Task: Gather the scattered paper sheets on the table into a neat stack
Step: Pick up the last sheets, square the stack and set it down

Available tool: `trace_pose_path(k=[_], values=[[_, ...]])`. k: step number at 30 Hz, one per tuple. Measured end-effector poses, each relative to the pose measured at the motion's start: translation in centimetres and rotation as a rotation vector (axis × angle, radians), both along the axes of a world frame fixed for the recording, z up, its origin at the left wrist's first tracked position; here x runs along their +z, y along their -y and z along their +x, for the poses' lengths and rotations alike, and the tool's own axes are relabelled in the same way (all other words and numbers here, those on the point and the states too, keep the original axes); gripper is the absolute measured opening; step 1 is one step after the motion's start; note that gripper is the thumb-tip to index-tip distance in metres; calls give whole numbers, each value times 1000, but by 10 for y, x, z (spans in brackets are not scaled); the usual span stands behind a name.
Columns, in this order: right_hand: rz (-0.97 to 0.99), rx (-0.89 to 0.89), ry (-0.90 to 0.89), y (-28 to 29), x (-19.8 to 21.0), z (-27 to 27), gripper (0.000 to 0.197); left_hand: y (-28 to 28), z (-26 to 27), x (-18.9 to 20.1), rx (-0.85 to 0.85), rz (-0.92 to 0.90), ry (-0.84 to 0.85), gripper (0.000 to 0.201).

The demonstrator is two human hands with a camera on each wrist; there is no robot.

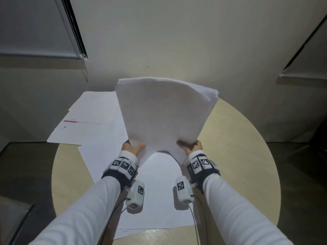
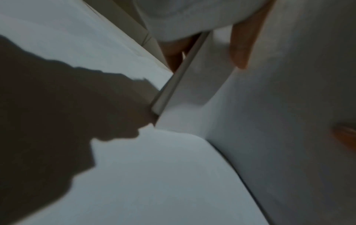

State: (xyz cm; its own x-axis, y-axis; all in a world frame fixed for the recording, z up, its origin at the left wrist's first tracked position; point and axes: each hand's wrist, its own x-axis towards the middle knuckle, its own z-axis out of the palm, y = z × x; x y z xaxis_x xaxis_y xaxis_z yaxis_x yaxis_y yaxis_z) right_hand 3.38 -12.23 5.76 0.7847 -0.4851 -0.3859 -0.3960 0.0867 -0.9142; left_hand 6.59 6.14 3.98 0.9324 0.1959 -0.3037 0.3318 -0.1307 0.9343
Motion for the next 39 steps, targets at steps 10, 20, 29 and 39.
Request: trace_pose_path(k=[10, 20, 29, 39], values=[[-1033, -199, 561, 31, 106, 28, 75, -50, 86, 57, 148, -29, -9, 23], [-914, 259, 319, 27, 137, 33, 127, -51, 64, 95, -186, 814, 192, 34], [-942, 561, 328, 46, 131, 25, 64, -52, 60, 104, -432, 1022, 193, 27], [-166, 222, 307, 50, 119, 10, 16, -60, 70, 81, 148, 467, 463, 110]])
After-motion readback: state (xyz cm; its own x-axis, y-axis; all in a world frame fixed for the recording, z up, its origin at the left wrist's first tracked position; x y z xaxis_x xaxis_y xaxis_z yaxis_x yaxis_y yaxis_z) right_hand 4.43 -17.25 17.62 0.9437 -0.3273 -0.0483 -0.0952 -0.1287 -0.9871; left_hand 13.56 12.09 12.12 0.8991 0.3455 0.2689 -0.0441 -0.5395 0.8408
